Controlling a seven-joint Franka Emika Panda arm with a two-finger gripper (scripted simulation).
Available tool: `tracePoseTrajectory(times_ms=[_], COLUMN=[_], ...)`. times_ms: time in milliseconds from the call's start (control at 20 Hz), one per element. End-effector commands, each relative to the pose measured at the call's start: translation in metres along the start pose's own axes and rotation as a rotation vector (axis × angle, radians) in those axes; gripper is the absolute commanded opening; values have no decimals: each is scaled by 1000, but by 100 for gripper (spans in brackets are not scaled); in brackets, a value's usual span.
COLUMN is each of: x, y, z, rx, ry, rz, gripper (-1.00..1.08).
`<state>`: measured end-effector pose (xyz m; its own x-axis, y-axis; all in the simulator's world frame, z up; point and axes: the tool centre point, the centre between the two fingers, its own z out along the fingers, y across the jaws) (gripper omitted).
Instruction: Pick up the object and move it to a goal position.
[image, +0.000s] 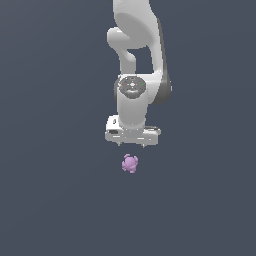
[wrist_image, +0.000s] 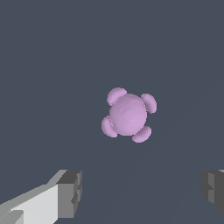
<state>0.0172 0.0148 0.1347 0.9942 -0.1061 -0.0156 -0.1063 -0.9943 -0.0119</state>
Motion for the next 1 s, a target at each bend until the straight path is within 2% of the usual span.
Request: tracePoseTrajectory(times_ms=[0, 450, 950], x=[10, 37, 41], y=[0, 1, 1], z=[9, 38, 47], rx=[-1, -8, -10], ry=[3, 14, 16], rz=[49, 189, 211], gripper=[100, 100, 100])
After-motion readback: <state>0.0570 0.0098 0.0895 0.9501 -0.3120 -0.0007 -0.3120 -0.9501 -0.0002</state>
